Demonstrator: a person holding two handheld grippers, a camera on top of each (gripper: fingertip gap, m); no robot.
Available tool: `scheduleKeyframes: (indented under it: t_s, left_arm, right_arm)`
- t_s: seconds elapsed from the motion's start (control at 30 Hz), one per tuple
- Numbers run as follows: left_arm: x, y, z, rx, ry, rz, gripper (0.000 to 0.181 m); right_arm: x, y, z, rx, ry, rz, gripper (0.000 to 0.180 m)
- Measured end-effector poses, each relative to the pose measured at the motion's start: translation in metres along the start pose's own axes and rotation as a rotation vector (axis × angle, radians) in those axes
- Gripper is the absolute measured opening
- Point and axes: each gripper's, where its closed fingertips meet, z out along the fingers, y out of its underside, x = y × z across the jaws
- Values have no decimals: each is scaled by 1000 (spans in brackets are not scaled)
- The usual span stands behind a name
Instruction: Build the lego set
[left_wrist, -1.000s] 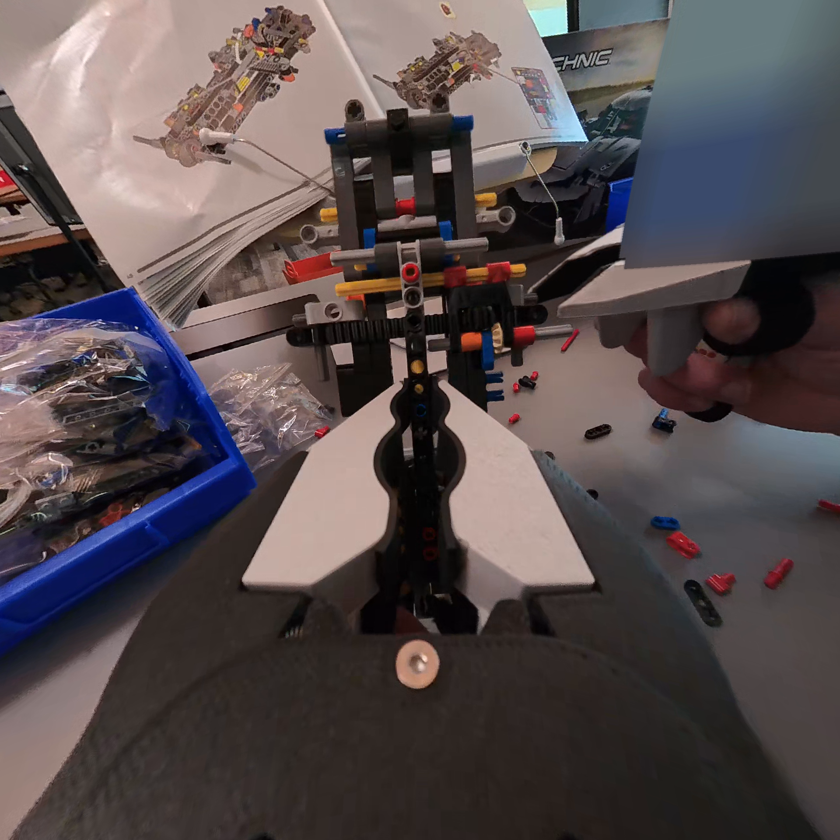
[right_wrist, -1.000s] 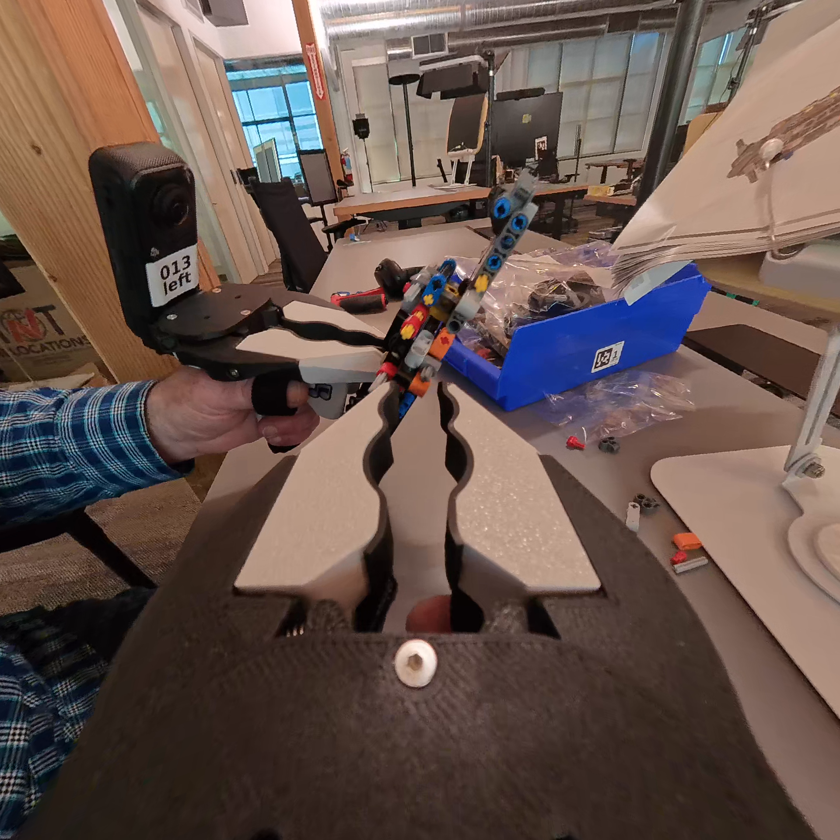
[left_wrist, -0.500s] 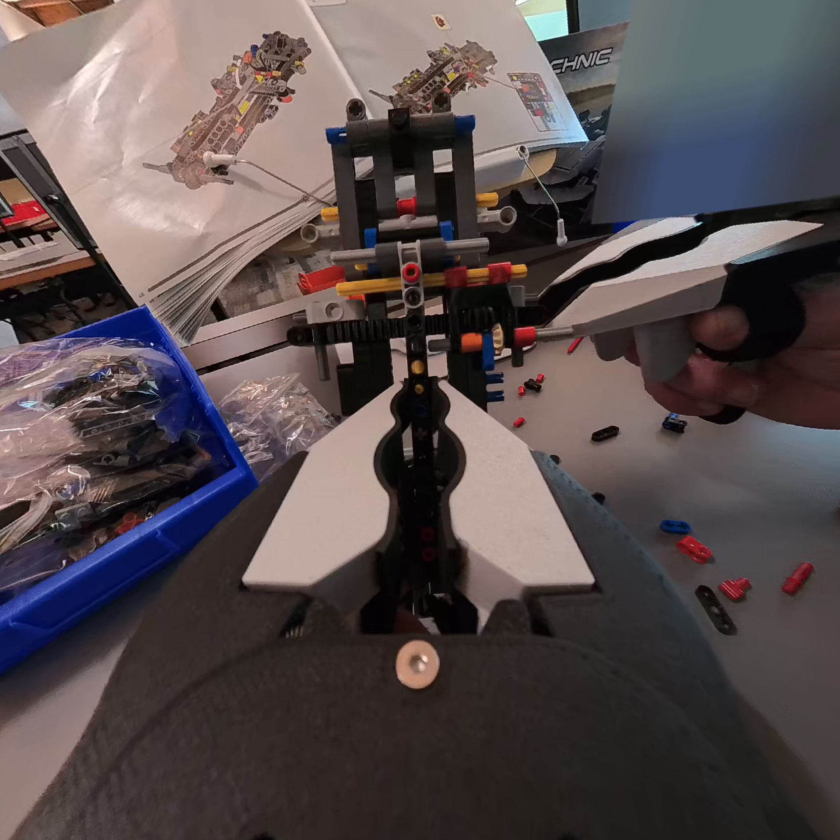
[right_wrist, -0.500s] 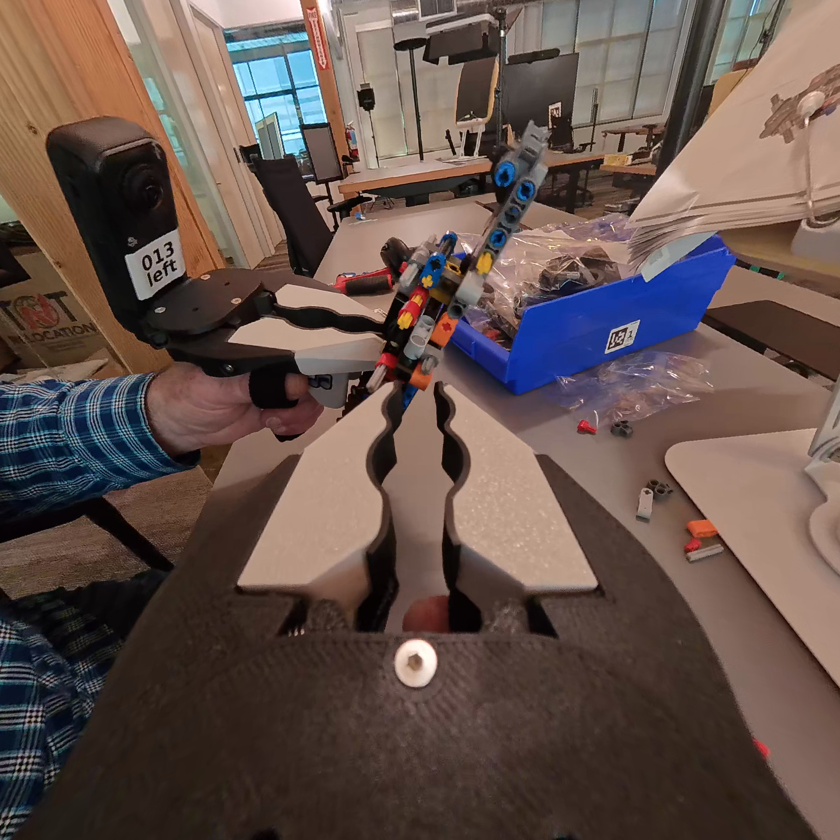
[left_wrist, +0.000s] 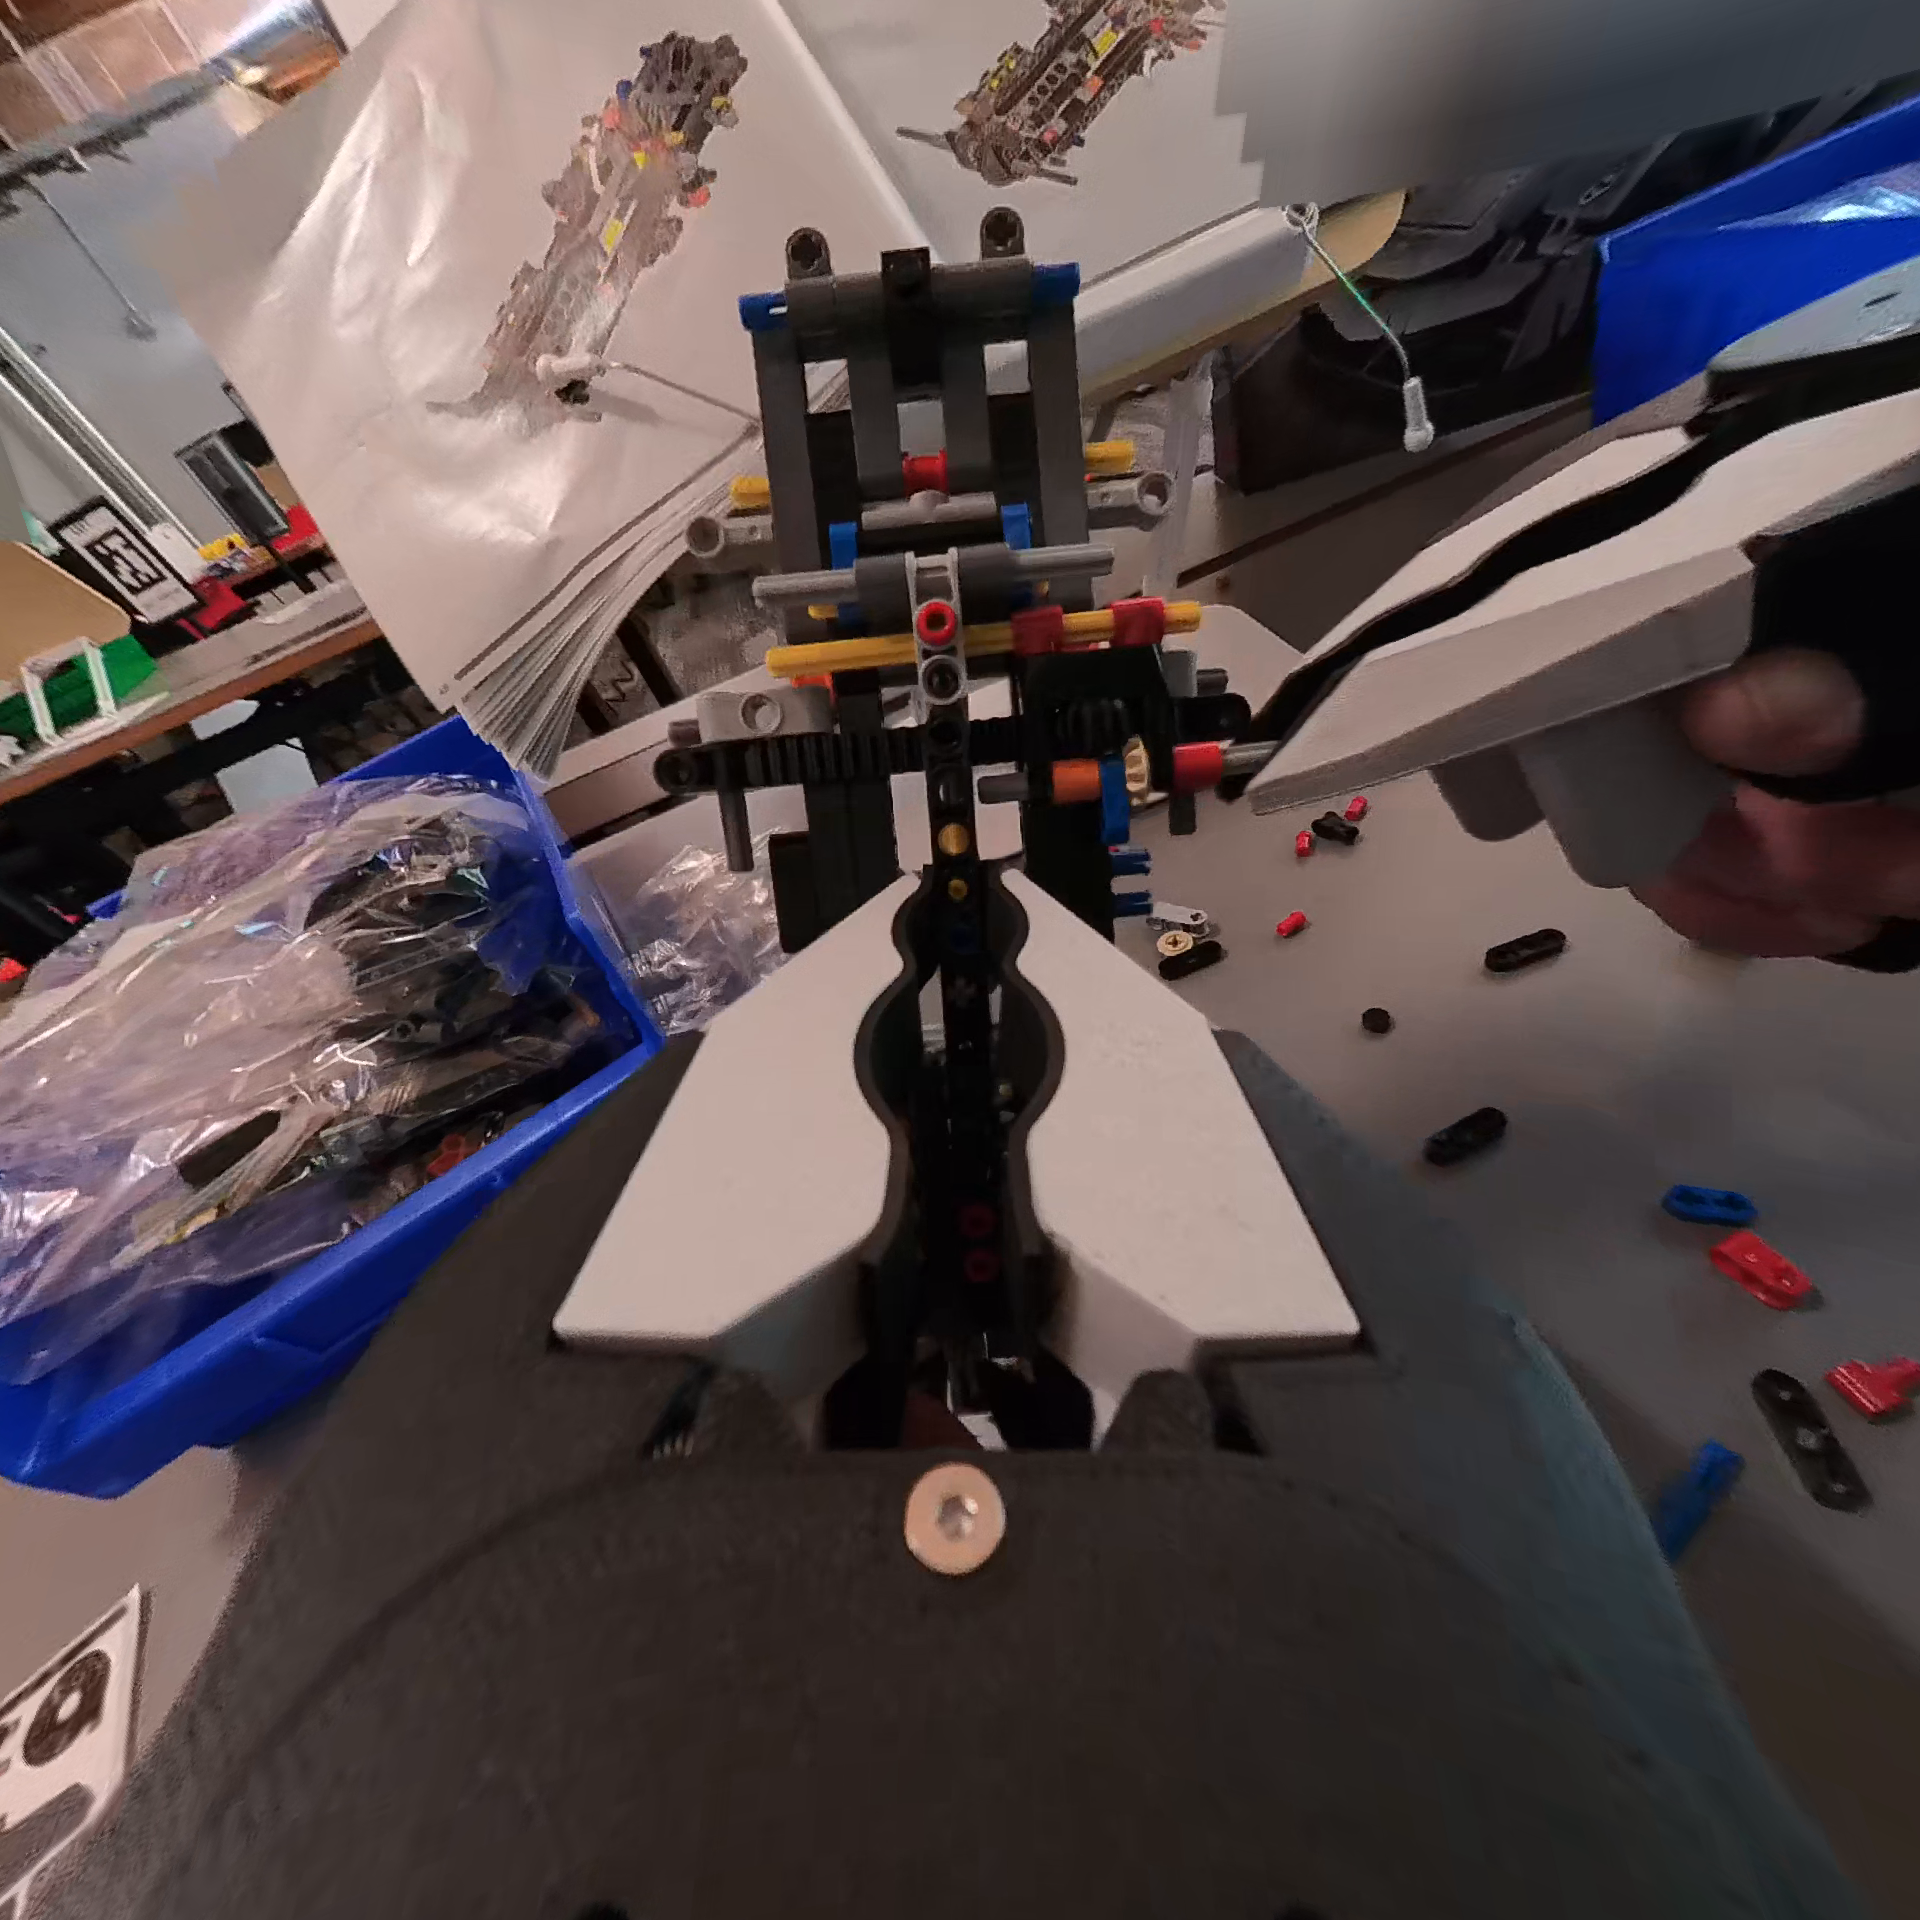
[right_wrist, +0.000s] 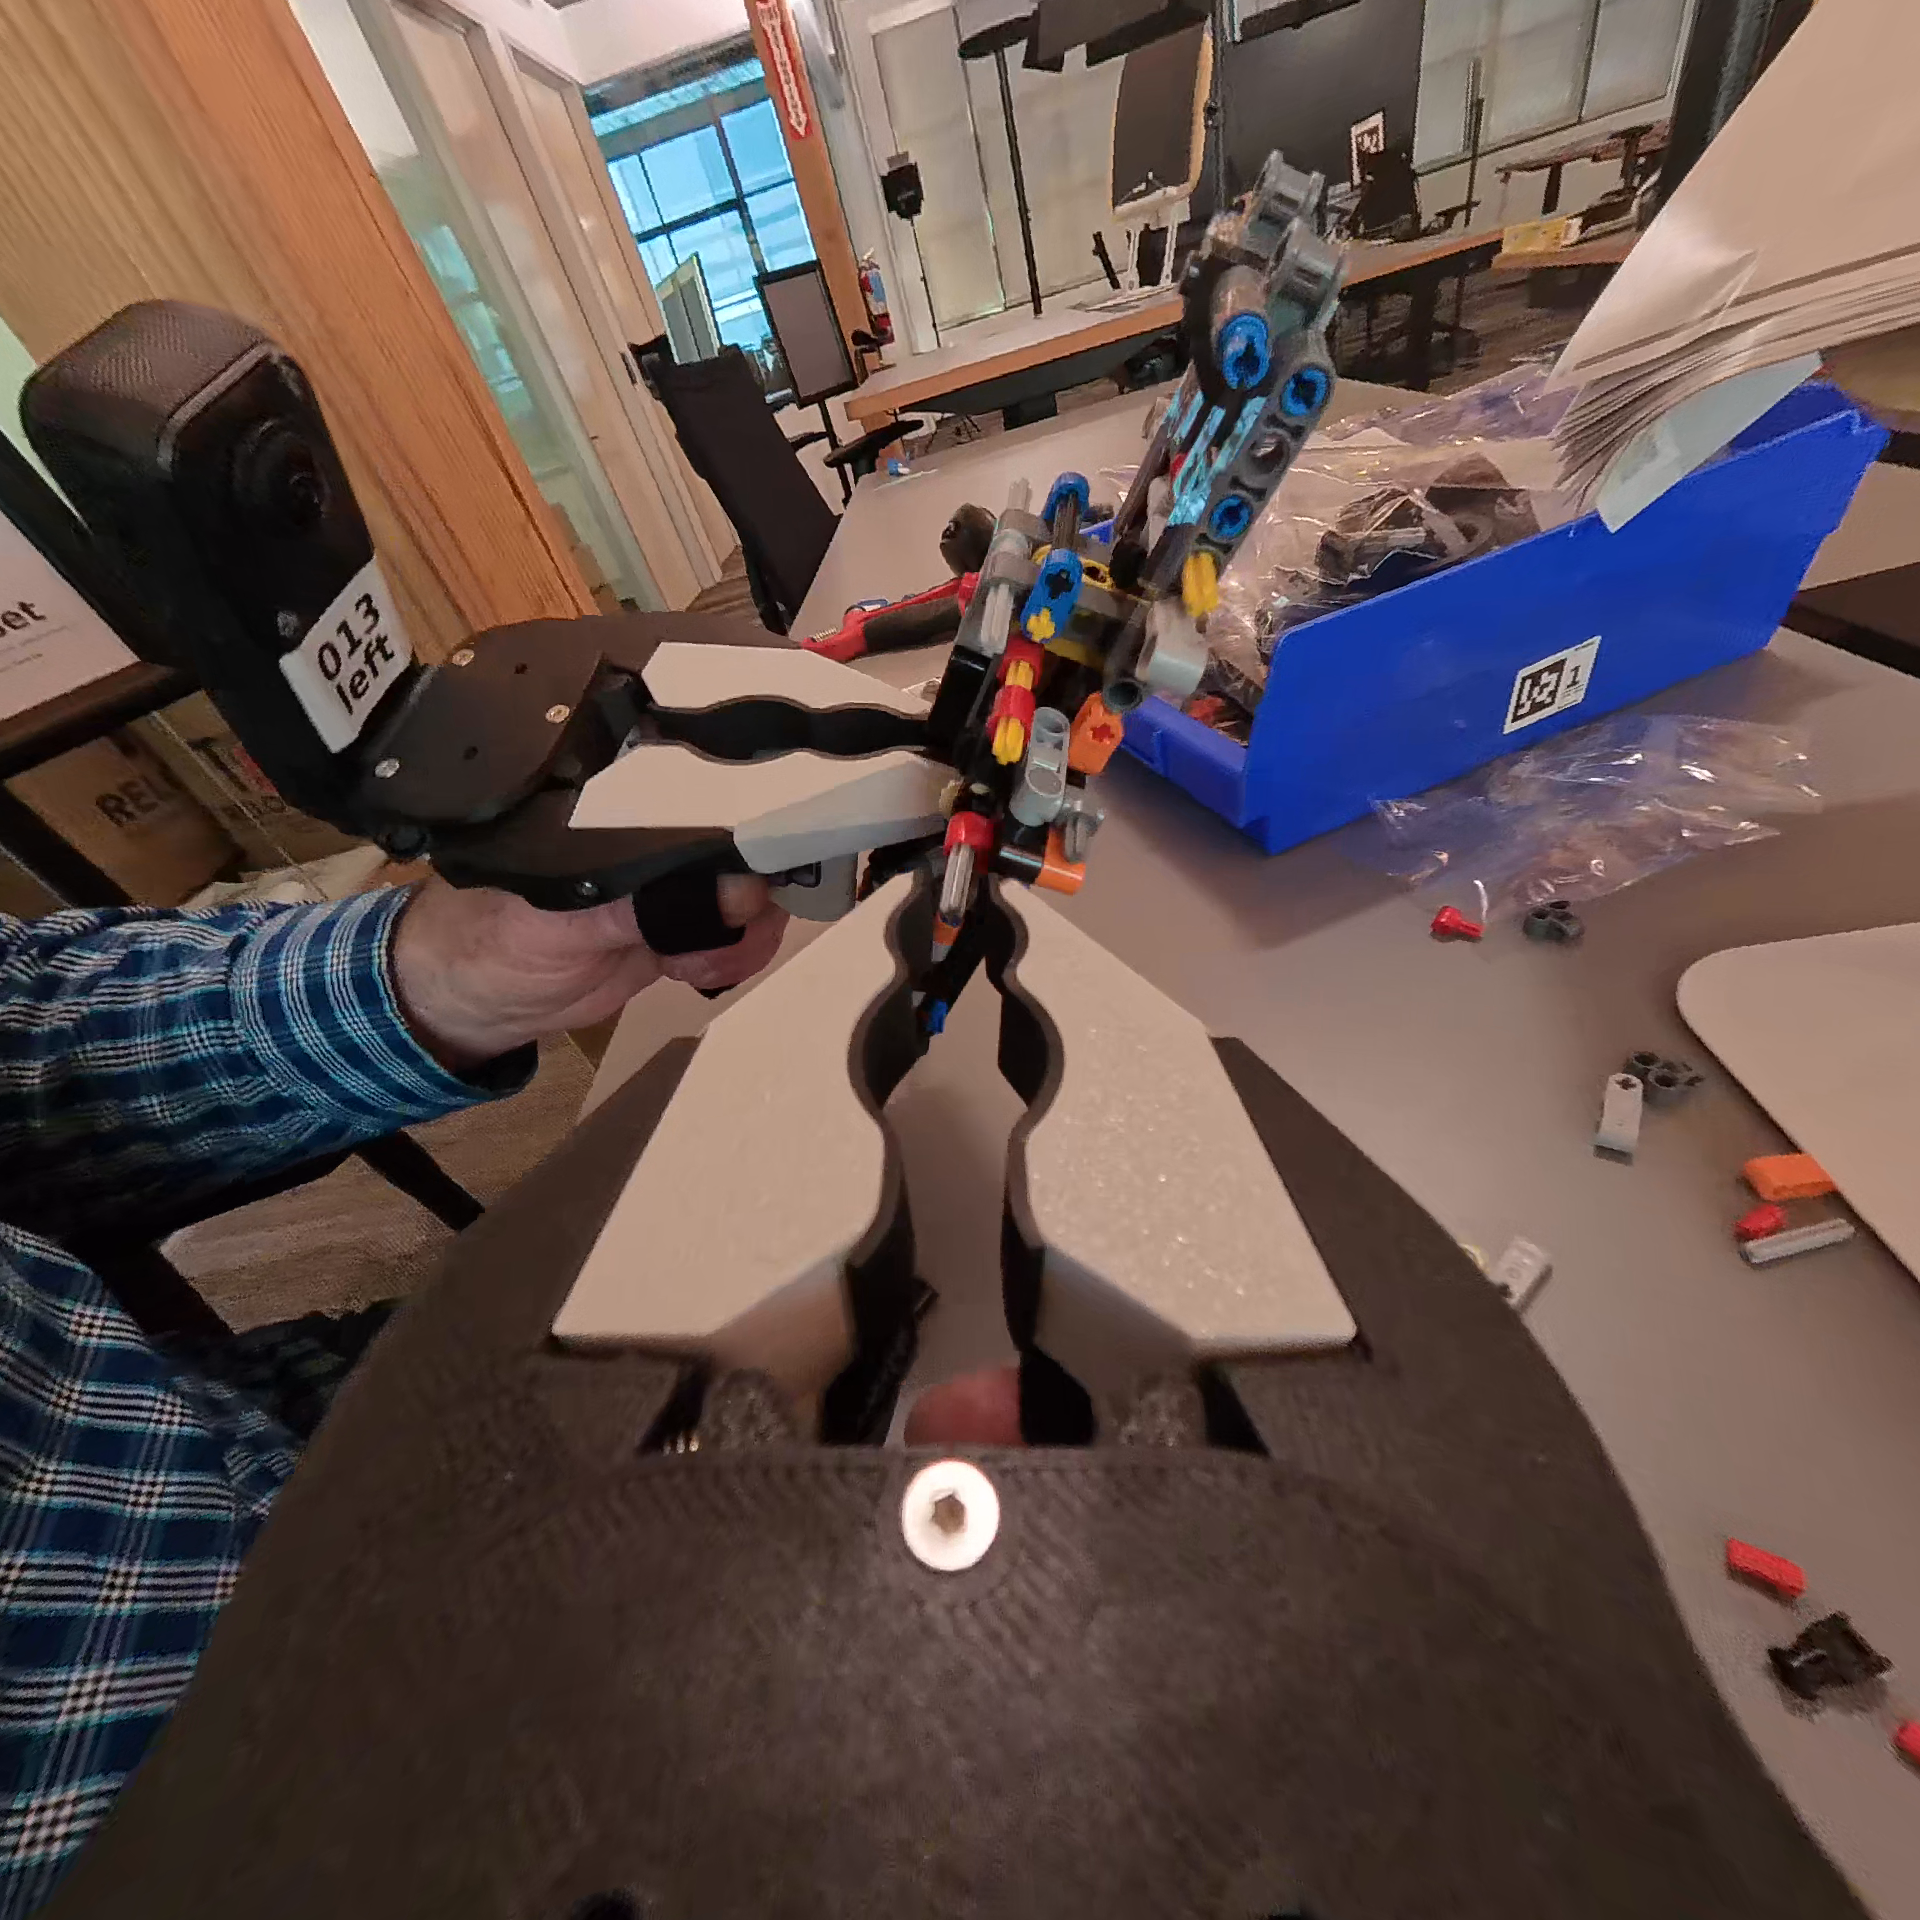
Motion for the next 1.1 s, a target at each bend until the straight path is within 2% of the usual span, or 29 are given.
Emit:
scheduleKeyframes:
  t_s: [0.63,0.93,1.1]
  left_arm:
    - [-1,-8,-2,41,-68,73,6]
    - [-2,-10,-1,18,-84,98,5]
    - [-2,-11,0,20,-90,116,6]
  right_arm:
    - [-4,-2,-1,33,-78,127,0]
    - [3,1,-2,9,-25,71,0]
    - [-1,-3,-3,38,-86,158,0]
